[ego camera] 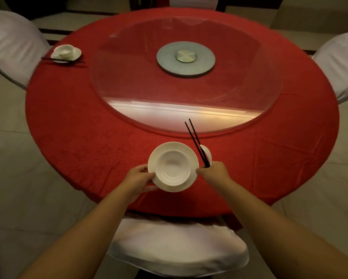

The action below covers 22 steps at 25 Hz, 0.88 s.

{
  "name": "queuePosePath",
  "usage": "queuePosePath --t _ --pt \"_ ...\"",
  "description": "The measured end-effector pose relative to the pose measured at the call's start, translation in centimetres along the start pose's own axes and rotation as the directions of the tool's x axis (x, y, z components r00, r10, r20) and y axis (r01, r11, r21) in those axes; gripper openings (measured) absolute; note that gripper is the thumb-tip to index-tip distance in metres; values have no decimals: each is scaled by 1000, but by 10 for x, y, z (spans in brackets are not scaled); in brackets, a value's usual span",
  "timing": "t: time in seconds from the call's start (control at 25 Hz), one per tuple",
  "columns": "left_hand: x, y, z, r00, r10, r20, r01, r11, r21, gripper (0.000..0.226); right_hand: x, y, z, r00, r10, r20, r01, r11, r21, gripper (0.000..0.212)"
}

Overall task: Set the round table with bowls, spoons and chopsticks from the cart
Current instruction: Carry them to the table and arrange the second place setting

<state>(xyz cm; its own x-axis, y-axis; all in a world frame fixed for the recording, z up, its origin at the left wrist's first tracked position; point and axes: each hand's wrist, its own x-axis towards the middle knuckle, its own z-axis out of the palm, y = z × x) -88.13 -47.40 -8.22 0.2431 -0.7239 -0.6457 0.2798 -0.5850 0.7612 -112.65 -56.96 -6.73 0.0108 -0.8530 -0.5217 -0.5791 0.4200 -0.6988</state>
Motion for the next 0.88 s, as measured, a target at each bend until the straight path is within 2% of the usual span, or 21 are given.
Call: queuePosePath --t 0.44,0.8,0.88 --pt "43 -19 -9 993 -107 43 102 991 90 24 17 32 36 988 119 -98 -122 992 -34 12" --pt "45 -30 -9 999 0 -33 2 997 75 37 19 39 41 982 138 -126 -141 990 -15 10" --pt "45 -30 -8 997 43 -57 -32 983 179 38 18 41 41 983 134 -128 -135 991 1 10"
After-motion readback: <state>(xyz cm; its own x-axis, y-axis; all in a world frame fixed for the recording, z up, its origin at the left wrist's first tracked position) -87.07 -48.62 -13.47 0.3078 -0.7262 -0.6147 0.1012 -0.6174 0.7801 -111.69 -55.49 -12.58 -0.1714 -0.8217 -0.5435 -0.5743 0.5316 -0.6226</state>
